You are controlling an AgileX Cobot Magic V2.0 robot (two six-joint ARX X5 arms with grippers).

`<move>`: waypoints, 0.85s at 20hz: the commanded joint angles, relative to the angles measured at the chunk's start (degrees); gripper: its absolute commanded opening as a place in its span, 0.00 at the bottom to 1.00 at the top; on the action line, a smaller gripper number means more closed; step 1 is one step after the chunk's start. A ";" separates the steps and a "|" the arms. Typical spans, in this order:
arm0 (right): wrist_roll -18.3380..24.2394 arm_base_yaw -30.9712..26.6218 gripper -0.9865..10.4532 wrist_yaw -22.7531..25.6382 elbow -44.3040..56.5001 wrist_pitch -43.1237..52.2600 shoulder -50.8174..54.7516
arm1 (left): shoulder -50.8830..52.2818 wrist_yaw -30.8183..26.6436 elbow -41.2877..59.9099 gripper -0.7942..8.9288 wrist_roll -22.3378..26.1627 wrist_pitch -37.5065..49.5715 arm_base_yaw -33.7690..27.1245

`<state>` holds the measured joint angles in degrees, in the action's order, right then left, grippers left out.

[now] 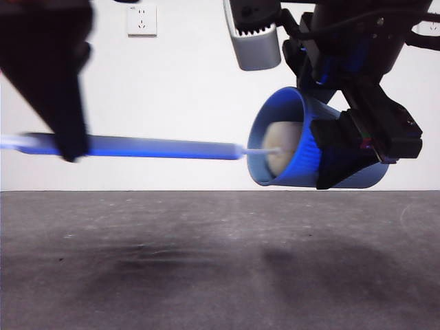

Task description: Pick up the cup brush,pick up the cup,insert the brush into the cup,clean the cup,put the cup brush back,put the cup back to the fixed position on the table

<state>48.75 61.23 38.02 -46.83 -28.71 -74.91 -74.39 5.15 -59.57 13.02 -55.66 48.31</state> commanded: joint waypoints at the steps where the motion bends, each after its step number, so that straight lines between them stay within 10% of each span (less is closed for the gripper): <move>1: 0.31 2.23 0.08 0.07 -0.28 0.28 -0.09 | -1.33 1.70 0.20 0.07 -3.96 4.24 0.90; 17: -1.73 -3.85 0.08 4.07 -0.28 -1.14 -0.07 | 5.27 -6.32 0.20 0.07 -5.66 -7.85 1.42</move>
<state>47.77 57.34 42.02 -47.05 -30.33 -74.91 -68.97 -0.89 -59.53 8.27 -63.75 49.78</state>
